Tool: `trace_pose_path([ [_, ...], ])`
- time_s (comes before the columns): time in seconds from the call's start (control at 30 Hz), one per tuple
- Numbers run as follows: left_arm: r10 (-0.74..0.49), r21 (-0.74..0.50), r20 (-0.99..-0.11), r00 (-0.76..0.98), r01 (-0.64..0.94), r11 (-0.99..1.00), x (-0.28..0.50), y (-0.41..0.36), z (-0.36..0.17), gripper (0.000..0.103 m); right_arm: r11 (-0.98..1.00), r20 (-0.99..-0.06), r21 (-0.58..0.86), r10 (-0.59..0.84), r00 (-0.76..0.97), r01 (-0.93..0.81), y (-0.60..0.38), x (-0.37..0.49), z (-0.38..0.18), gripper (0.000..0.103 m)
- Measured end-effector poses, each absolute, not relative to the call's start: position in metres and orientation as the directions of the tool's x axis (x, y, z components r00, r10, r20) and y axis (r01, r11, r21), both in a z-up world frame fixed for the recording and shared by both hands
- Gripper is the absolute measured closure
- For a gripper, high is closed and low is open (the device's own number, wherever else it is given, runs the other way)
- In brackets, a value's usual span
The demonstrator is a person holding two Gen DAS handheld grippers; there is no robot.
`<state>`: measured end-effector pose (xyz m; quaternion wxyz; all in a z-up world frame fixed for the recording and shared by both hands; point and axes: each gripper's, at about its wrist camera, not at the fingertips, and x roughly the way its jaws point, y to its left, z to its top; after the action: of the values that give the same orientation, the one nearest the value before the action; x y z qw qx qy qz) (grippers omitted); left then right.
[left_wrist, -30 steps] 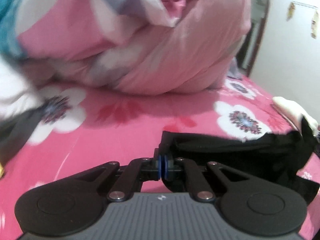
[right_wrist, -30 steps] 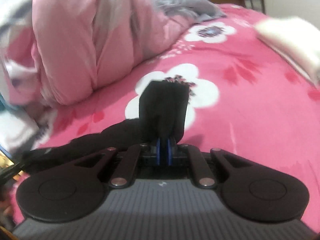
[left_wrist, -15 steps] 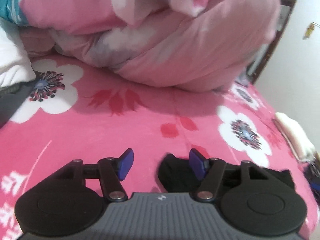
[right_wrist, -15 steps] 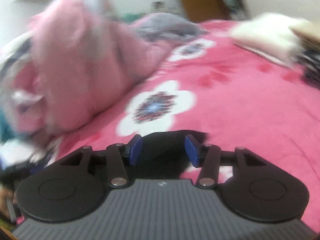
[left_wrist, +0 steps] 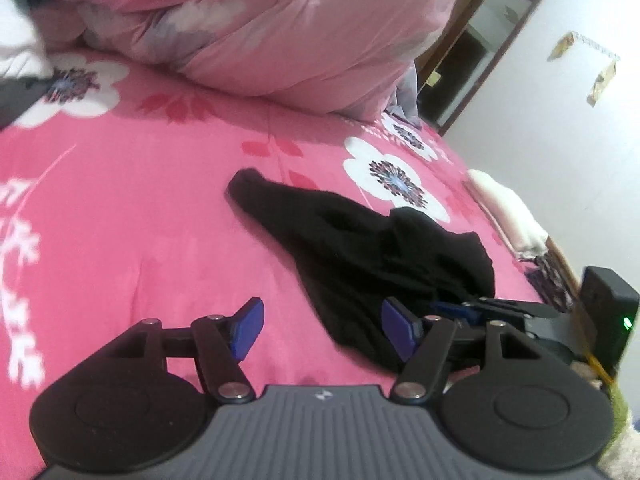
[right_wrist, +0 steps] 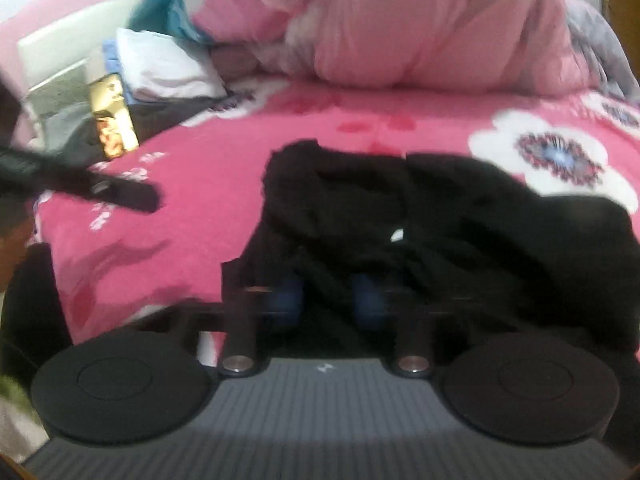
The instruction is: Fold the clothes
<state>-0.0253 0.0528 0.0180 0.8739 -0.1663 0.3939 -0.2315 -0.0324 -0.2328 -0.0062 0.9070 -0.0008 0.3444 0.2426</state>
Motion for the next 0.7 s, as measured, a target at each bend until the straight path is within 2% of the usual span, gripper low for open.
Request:
trace_pose_path([
  [0.1, -0.553, -0.503, -0.592, 0.586, 0.267, 0.822, -0.032, 0.066, 0.017, 0.037, 0.865, -0.586, 0.248, 0.492, 0.643, -0.436, -0.23, -0.041, 0.005, 0.096],
  [0.3, -0.568, -0.55, -0.543, 0.618, 0.249, 0.797, -0.031, 0.09, 0.022, 0.034, 0.769, -0.482, 0.407, 0.64, 0.599, -0.494, -0.197, -0.05, 0.014, 0.097],
  [0.57, -0.56, -0.546, -0.57, 0.601, 0.232, 0.805, -0.018, 0.089, 0.017, 0.027, 0.749, -0.541, 0.406, 0.658, 0.524, -0.523, -0.14, -0.044, -0.019, 0.088],
  [0.6, -0.557, -0.536, -0.58, 0.594, 0.236, 0.81, -0.016, 0.085, 0.015, 0.027, 0.746, -0.527, 0.403, 0.663, 0.532, -0.53, -0.145, -0.049, -0.015, 0.08],
  [0.63, -0.551, -0.527, -0.591, 0.589, 0.235, 0.817, -0.013, 0.082, 0.012, 0.027, 0.742, -0.512, 0.401, 0.668, 0.54, -0.538, -0.15, -0.055, -0.01, 0.067],
  [0.67, -0.544, -0.519, -0.602, 0.585, 0.232, 0.823, -0.01, 0.079, 0.009, 0.027, 0.741, -0.495, 0.399, 0.67, 0.553, -0.54, -0.158, -0.061, -0.005, 0.06],
  [0.7, -0.542, -0.516, -0.608, 0.58, 0.23, 0.825, -0.008, 0.077, 0.007, 0.027, 0.743, -0.473, 0.401, 0.669, 0.574, -0.536, -0.172, -0.068, 0.003, 0.046],
])
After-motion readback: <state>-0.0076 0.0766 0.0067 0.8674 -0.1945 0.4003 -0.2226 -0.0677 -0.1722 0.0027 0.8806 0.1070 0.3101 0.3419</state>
